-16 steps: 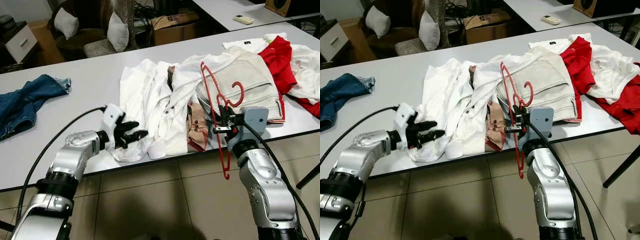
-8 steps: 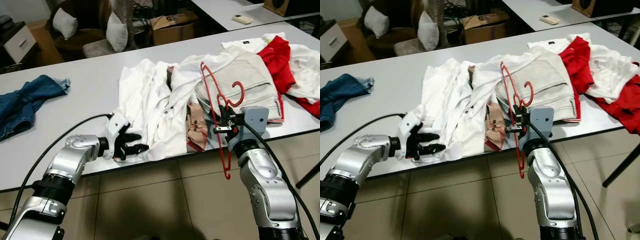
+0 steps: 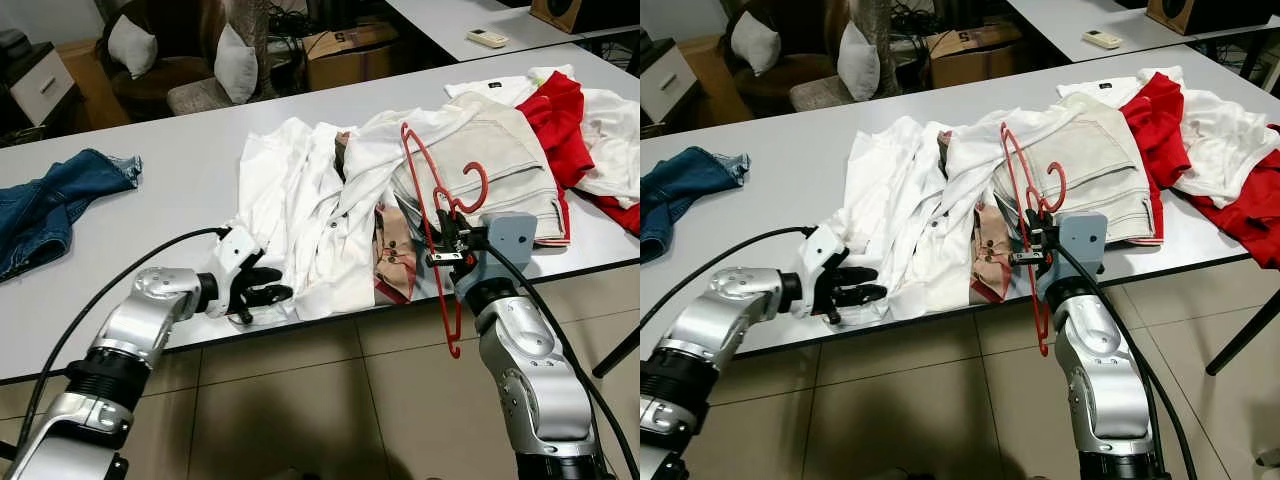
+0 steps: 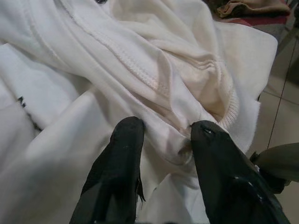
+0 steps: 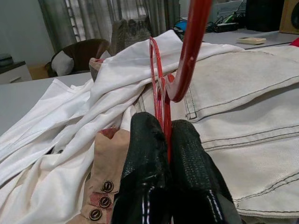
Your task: Hang hanger
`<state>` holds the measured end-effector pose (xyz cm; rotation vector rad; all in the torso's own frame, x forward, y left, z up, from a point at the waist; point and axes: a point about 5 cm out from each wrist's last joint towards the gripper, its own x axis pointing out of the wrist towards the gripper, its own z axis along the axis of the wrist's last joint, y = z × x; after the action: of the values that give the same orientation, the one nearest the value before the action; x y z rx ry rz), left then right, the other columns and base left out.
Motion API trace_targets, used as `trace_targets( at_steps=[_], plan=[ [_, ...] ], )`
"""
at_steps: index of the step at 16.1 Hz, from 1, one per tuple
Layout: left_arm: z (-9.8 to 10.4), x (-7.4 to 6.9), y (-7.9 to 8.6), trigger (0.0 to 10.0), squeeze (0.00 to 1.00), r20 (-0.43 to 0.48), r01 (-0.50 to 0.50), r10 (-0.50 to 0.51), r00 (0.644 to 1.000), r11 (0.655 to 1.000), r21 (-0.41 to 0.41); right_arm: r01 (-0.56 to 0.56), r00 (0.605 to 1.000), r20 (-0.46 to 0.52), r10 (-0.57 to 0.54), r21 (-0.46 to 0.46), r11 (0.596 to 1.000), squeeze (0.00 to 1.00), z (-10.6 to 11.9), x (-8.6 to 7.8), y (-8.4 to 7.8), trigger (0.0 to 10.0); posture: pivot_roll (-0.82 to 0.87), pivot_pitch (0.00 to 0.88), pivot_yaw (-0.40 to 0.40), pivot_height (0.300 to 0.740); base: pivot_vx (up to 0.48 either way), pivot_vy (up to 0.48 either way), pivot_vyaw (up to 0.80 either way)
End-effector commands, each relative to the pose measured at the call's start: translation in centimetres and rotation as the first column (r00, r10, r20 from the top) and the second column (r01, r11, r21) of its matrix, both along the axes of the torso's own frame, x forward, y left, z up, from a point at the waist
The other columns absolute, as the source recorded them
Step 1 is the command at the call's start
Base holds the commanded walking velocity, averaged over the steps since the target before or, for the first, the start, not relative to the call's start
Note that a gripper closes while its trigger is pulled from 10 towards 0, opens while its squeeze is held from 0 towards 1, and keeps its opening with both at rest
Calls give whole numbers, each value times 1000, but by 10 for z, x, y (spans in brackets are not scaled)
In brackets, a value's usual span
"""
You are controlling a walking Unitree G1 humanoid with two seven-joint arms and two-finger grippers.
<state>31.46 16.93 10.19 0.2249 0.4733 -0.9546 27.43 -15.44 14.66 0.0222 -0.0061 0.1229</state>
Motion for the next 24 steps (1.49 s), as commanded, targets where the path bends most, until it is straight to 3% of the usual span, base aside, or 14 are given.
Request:
trace_targets(
  at_steps=[1,9,12,16,18,20,24],
  plan=[
    [1,1,4,0,0,7,-6,6,1000,1000,24,-14,1000,12,14,-2,1000,0,3,1,4,10000,-90,0,186,740,0,0,0],
    [-3,4,11,0,0,35,-46,43,998,995,91,-15,1000,14,15,-12,1000,0,3,2,3,10000,-91,0,186,740,0,0,0],
    [13,12,21,0,0,162,-105,93,982,992,64,-12,1000,23,13,-13,1000,0,5,2,1,10000,-97,0,197,740,0,0,0],
    [58,25,33,0,0,398,-130,96,912,990,60,-151,988,49,150,30,988,0,13,-7,-5,10000,-88,0,169,740,0,0,0],
    [75,28,34,0,0,471,-126,79,878,990,69,-276,961,51,273,63,959,0,20,-15,-5,10000,-87,0,162,740,0,0,0],
    [89,26,32,0,0,563,-89,-4,826,987,137,-464,886,30,463,61,884,0,29,-32,-9,10000,-92,0,157,740,0,0,0],
    [81,4,30,0,0,544,44,-199,815,958,285,-592,794,-98,600,98,800,0,28,-42,-19,10000,-88,0,128,740,0,0,0]
  ],
)
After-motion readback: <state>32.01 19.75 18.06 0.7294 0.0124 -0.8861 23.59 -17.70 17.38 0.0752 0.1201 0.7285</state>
